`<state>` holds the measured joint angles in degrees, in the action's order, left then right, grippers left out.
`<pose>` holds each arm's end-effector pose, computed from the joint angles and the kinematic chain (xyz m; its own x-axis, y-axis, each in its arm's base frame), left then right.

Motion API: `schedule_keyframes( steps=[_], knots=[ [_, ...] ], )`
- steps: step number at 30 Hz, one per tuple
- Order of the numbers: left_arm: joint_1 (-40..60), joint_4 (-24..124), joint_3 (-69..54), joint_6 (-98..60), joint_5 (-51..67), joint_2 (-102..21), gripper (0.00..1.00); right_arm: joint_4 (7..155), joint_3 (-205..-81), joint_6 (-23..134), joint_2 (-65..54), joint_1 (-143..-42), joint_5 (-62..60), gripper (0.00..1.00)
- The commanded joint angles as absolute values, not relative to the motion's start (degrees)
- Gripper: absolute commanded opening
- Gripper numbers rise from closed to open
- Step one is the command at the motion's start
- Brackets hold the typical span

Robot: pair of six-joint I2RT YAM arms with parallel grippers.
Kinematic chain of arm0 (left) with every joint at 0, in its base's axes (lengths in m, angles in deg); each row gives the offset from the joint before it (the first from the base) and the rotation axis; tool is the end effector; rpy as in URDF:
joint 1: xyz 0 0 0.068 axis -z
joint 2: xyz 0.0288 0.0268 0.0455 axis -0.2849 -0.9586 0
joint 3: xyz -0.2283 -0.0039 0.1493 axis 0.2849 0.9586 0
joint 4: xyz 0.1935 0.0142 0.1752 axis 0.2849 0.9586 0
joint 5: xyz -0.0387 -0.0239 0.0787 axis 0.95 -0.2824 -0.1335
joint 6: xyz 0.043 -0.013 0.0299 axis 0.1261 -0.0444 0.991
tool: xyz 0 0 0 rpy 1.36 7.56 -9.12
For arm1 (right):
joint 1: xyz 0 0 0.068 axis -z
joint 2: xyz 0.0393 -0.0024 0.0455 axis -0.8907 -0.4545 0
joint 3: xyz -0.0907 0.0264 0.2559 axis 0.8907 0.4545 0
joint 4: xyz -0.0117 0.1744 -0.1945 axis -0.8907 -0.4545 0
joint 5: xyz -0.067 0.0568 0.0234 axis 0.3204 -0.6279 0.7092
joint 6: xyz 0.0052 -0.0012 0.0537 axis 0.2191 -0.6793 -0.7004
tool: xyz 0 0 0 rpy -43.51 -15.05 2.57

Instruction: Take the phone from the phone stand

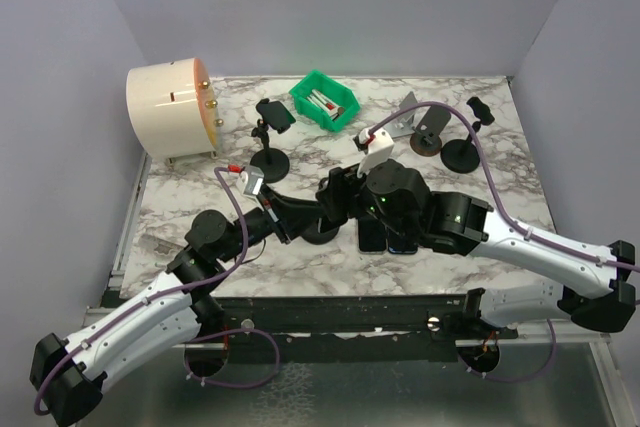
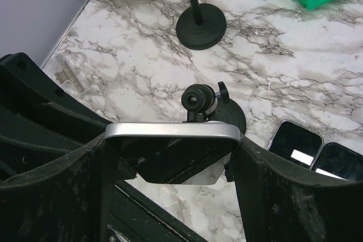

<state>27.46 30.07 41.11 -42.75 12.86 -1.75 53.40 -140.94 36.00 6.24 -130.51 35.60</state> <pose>0.1139 -0.1214 0.2921 -0.3900 -0.4070 -0.8260 0.7519 0.3772 -0.5408 0.1168 0.2376 0.3941 -0.4228 -0.0121 -0.9061 -0.5035 0.8345 0.2238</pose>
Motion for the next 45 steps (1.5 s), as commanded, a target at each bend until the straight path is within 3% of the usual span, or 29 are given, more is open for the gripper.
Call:
schedule_keyframes(
  steps=[1, 14, 25, 28, 33, 45],
  knots=[
    [26.78, 30.74, 41.94, -42.88, 11.66, -1.34, 0.0, 51.92, -140.43, 35.93, 10.41, -129.49, 41.45, 0.0],
    [26.78, 30.29, 41.98, -42.7, 13.28, -3.46, 0.0, 61.19, -137.8, 35.37, 14.27, -129.5, 38.82, 0.0],
    [26.78, 28.63, 41.31, -42.82, 12.88, -3.62, 0.0, 61.46, -136.3, 34.58, 10.86, -129.45, 35.95, 0.0],
    [26.78, 28.55, 40.86, -42.66, 12.65, -3.8, 0.0, 61.27, -136.66, 34.36, 9.75, -129.49, 35.45, 0.08],
    [26.78, 28.45, 40.5, -42.38, 12.25, -3.72, 0.0, 60.97, -136.99, 33.96, 8.61, -129.5, 34.94, 0.4],
    [26.78, 28.45, 41.21, -42.04, 12.23, -3.28, 0.0, 60.67, -136.27, 33.65, 8.08, -129.5, 34.13, 0.67]
  ],
)
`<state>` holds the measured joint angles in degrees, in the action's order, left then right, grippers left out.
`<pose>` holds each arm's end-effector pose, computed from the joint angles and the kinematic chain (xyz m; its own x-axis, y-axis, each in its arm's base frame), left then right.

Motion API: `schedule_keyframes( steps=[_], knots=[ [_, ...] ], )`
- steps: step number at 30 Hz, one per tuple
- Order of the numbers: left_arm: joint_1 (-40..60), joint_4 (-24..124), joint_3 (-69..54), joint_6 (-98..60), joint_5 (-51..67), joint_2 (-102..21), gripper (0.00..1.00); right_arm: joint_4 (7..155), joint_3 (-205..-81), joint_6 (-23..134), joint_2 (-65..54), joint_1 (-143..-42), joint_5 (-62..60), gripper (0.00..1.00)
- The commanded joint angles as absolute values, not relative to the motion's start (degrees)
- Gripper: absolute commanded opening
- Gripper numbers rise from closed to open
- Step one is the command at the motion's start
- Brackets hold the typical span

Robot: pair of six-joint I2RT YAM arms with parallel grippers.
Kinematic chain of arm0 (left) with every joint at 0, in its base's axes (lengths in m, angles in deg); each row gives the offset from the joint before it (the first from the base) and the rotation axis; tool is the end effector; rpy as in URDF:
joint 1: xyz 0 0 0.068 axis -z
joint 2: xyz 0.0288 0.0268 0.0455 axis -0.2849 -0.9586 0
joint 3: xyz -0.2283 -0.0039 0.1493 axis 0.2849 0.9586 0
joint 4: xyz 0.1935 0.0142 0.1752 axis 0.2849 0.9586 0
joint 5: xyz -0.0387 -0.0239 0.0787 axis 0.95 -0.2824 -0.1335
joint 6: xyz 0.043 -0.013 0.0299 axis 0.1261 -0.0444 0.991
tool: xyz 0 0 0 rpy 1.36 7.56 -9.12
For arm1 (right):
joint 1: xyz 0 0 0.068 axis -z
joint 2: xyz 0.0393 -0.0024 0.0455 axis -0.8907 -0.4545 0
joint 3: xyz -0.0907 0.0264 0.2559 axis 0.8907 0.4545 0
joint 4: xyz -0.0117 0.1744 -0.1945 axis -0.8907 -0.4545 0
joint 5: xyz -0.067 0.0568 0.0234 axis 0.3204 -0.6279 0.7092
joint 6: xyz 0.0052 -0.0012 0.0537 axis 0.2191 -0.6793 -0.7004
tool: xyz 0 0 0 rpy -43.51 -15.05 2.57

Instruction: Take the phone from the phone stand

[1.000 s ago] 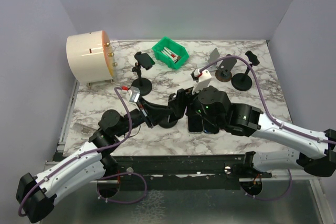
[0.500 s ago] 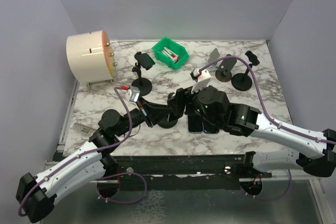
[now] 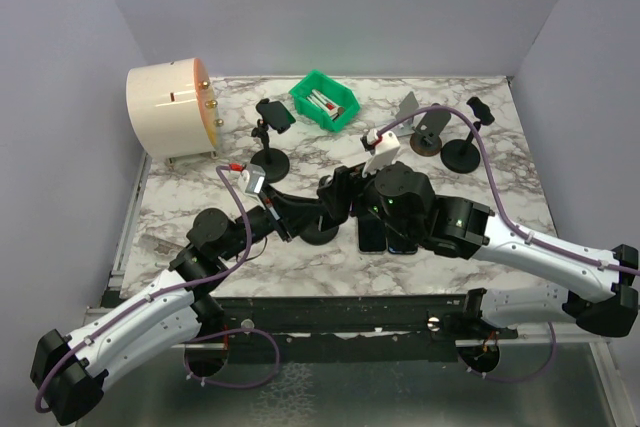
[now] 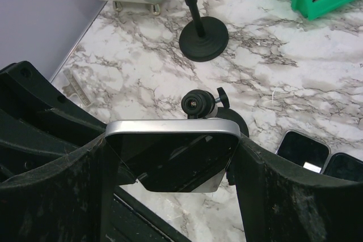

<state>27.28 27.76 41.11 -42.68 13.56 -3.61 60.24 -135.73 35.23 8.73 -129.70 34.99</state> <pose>0.1175 -0.1248 0.2916 -0.3868 -0.4063 -0.8278 0.7595 0.3688 -0.5359 0.1181 0.2321 0.3853 -0.4075 0.0624 -0.9111 -0.5005 0.8192 0.2800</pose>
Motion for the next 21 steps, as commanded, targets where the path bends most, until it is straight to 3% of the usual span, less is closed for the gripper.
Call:
schedule_keyframes(
  steps=[1, 13, 21],
  knots=[
    [26.78, 28.45, 41.2, -42.01, 12.23, -3.3, 0.0, 60.67, -136.26, 33.65, 8.04, -129.49, 34.05, 0.69],
    [26.78, 28.54, 41.57, -41.91, 12.44, -2.77, 0.0, 60.53, -136.0, 33.65, 7.68, -129.45, 32.83, 0.86],
    [26.78, 28.54, 41.57, -41.85, 12.43, -2.93, 0.0, 60.55, -135.87, 34.07, 7.51, -129.49, 32.86, 0.89]
  ],
)
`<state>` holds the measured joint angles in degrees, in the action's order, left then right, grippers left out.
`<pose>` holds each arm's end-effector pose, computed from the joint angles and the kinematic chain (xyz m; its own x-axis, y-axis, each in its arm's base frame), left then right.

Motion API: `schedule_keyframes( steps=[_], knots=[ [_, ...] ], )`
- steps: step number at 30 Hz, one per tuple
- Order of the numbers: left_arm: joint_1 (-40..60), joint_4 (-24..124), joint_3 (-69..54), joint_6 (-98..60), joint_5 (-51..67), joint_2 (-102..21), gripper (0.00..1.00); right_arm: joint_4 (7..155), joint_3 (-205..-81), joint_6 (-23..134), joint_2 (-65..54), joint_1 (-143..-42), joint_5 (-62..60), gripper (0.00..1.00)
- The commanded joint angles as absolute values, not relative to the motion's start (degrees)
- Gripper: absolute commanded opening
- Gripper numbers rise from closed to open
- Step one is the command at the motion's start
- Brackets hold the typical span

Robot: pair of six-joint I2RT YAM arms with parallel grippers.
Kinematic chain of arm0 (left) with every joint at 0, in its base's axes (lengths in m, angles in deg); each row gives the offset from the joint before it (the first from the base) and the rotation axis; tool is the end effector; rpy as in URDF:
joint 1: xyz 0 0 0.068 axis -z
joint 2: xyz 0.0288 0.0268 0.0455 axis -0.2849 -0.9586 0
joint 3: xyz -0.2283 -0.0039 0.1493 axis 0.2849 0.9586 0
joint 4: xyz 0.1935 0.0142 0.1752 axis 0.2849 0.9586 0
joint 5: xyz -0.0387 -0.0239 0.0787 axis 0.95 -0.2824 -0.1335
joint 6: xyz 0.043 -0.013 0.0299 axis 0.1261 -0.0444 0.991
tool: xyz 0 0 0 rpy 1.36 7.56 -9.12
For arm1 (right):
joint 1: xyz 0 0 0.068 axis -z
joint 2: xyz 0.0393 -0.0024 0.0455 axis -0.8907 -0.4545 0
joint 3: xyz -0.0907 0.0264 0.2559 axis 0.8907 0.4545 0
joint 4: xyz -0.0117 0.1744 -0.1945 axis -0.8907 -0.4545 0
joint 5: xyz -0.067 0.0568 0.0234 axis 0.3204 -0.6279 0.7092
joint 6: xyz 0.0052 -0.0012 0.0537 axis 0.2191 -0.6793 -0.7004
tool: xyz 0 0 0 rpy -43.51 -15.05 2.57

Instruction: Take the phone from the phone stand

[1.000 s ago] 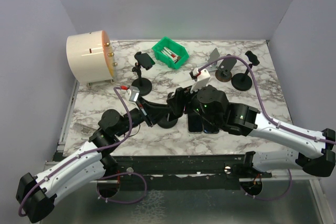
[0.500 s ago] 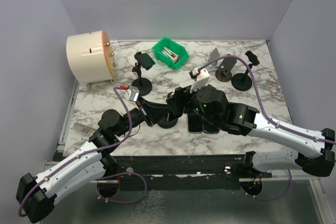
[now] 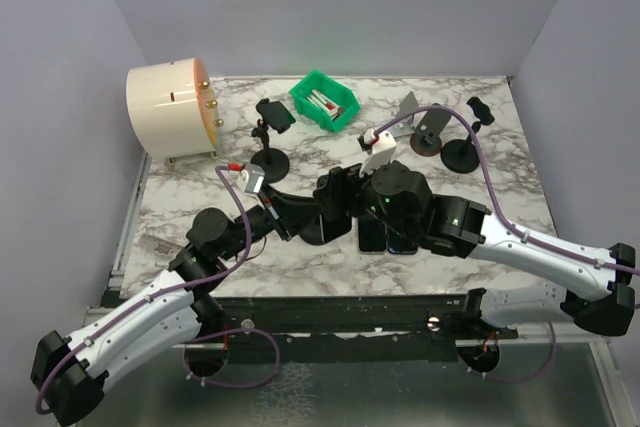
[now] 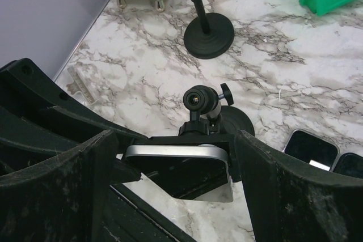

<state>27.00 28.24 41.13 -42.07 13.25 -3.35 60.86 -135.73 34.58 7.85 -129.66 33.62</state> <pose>0.1178 -0.1237 0.2913 -0.3776 -0.4044 -0.8330 0.7577 0.3821 -0.5290 0.1196 0.2368 0.3825 -0.4231 0.0618 -0.9040 -0.5108 0.8078 0.2943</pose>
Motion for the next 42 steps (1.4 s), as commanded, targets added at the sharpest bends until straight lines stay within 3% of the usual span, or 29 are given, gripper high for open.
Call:
schedule_keyframes(
  steps=[1, 11, 17, 21, 23, 26, 35, 42],
  knots=[
    [26.78, 28.54, 41.55, -41.83, 12.39, -2.92, 0.0, 60.44, -135.83, 34.05, 7.54, -129.5, 33.01, 0.89],
    [26.78, 28.54, 41.72, -41.56, 11.99, -2.97, 0.0, 60.92, -133.32, 34.66, 12.2, -129.49, 35.4, 0.89],
    [26.78, 28.54, 41.73, -41.39, 11.78, -2.97, 0.0, 65.25, -123.85, 38.02, 22.33, -129.48, 34.09, 0.91],
    [26.78, 28.54, 41.64, -41.3, 11.57, -2.97, 0.0, 69.56, -116.63, 41.15, 27.83, -129.5, 26.93, 0.91],
    [26.8, 28.54, 41.61, -41.22, 11.56, -3.0, 0.0, 74.58, -111.08, 41.93, 29.65, -129.47, 24.93, 0.99],
    [26.78, 28.54, 41.46, -41.21, 11.59, -3.18, 0.0, 85.05, -103.32, 44.52, 31.74, -129.5, 22.46, 1.0],
    [26.82, 28.63, 41.64, -41.03, 11.32, -2.68, 0.0, 93.68, -100.32, 48.24, 29.53, -129.5, 22.4, 1.0],
    [26.78, 28.72, 41.49, -40.61, 11.18, -3.01, 0.0, 88.91, -104.53, 45.01, 23.7, -129.58, 25.5, 1.0]
  ],
)
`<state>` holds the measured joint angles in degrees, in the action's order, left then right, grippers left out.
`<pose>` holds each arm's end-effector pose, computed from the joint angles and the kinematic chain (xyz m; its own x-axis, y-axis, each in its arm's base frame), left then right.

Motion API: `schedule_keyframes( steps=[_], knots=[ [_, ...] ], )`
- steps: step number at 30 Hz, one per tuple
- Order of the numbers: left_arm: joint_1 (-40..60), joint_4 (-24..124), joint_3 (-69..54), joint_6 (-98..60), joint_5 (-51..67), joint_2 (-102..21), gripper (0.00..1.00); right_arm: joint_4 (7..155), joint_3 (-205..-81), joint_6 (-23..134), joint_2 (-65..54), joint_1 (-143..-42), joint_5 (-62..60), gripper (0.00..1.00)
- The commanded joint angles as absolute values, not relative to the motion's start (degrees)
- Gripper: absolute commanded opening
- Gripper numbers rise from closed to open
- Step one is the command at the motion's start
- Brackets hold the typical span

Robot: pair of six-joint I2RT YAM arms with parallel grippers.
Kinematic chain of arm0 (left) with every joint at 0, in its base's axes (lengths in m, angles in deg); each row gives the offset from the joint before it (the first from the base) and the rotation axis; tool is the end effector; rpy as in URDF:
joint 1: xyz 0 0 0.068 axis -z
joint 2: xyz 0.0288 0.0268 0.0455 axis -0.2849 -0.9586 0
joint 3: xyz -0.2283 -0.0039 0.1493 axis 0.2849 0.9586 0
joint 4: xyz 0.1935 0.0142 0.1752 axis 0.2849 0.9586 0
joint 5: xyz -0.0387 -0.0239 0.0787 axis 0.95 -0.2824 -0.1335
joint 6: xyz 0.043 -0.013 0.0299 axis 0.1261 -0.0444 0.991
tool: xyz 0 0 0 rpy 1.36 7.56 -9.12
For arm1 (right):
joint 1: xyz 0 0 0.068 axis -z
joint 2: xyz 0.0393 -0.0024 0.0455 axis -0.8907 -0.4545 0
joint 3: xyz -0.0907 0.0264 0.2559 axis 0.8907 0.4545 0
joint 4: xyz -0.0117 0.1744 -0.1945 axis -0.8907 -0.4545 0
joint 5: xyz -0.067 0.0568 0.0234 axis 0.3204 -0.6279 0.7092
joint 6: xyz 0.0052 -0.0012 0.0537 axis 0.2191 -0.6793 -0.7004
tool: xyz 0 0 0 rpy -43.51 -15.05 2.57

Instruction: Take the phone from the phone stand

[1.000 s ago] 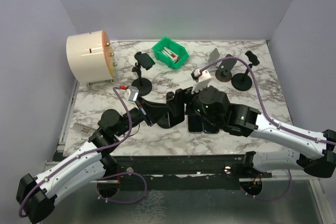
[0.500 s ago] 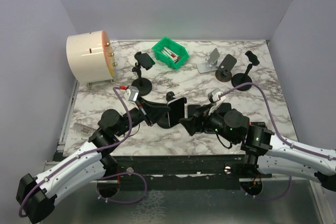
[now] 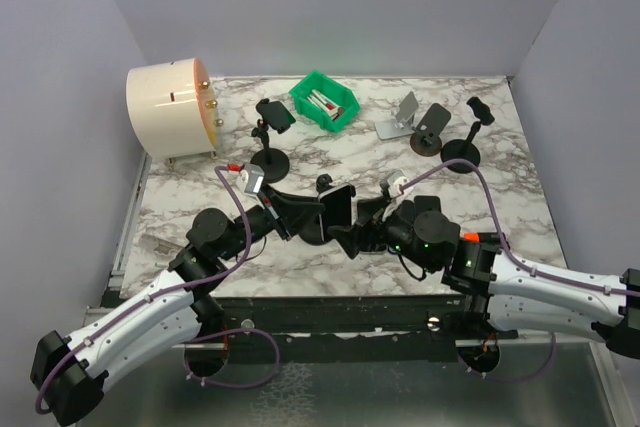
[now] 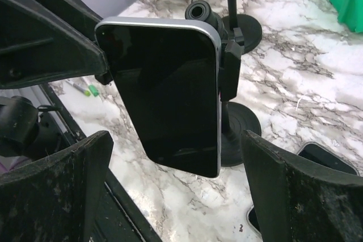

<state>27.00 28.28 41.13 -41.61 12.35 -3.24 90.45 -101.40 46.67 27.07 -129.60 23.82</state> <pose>0.1181 -0.1231 0.2915 -0.3660 -0.4093 -0.8357 0.7542 0.3956 -0.5241 0.0911 0.1846 0.2960 -0.2429 0.0832 -0.9665 -0.7205 0.6516 0.2372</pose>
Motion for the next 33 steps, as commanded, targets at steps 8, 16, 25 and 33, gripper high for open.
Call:
schedule_keyframes(
  steps=[8, 16, 25, 33],
  knots=[
    [26.78, 28.85, 41.57, -40.42, 11.05, -3.05, 0.0, 89.53, -105.11, 42.18, 22.12, -130.22, 27.29, 1.0],
    [26.78, 28.89, 41.55, -40.42, 11.1, -3.02, 0.0, 88.84, -107.52, 42.36, 19.25, -132.56, 28.14, 1.0],
    [26.78, 28.89, 41.64, -40.51, 11.12, -2.79, 0.0, 86.45, -109.89, 41.81, 15.29, -135.27, 35.57, 1.0],
    [26.78, 28.89, 41.68, -40.51, 11.23, -2.76, 0.0, 86.35, -110.32, 41.47, 13.71, -135.56, 39.54, 1.0]
  ],
)
